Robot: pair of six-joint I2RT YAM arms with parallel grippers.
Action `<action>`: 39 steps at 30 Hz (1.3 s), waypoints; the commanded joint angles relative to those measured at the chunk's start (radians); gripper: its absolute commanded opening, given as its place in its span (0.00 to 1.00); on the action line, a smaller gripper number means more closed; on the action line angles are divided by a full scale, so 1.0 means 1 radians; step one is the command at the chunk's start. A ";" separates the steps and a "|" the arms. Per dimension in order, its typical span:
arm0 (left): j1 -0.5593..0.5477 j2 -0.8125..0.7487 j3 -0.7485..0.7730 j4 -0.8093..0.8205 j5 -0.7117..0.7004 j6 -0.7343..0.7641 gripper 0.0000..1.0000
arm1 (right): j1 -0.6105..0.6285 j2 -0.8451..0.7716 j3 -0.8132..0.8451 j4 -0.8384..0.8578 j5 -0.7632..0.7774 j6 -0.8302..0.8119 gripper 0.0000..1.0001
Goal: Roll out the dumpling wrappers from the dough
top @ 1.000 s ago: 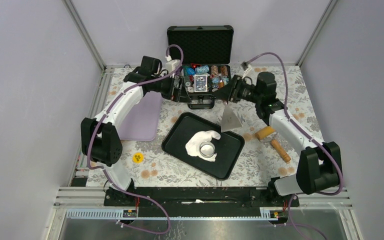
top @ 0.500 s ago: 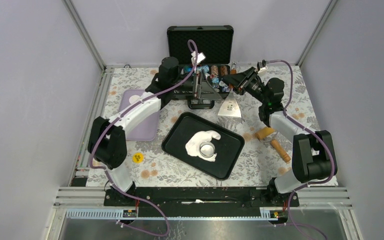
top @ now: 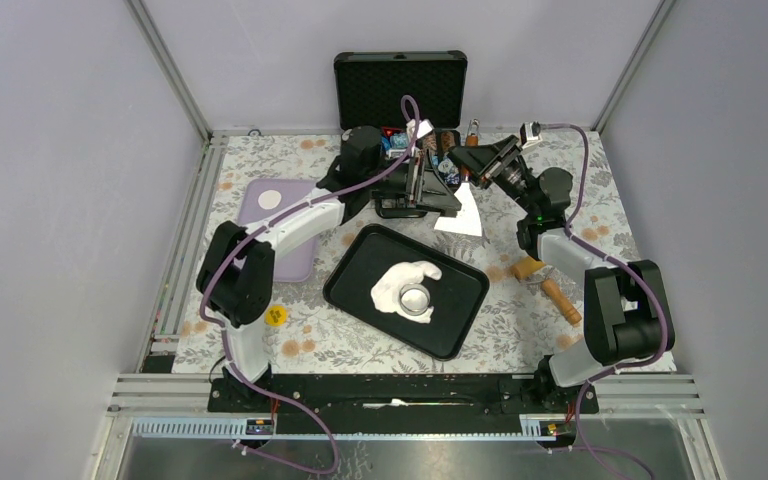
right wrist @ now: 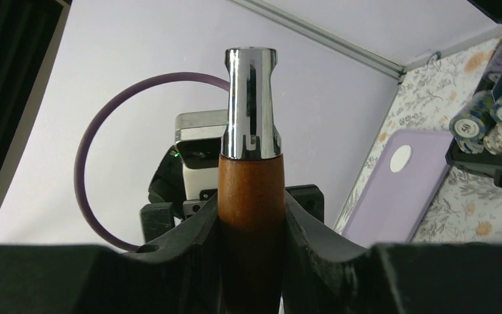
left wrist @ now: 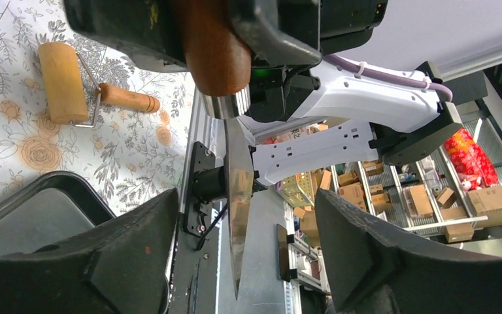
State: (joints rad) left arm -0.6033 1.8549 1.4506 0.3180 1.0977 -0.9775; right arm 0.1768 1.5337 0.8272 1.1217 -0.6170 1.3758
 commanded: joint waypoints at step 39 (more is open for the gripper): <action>0.008 0.037 0.483 -1.908 -0.100 1.644 0.00 | -0.020 0.227 0.939 -2.515 -0.646 -2.165 0.70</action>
State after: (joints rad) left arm -0.5858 1.8996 1.8725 -1.4834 0.9283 0.5362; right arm 0.1608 1.6825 1.6802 -1.0927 -1.2003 -0.5446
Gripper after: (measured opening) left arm 0.014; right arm 0.702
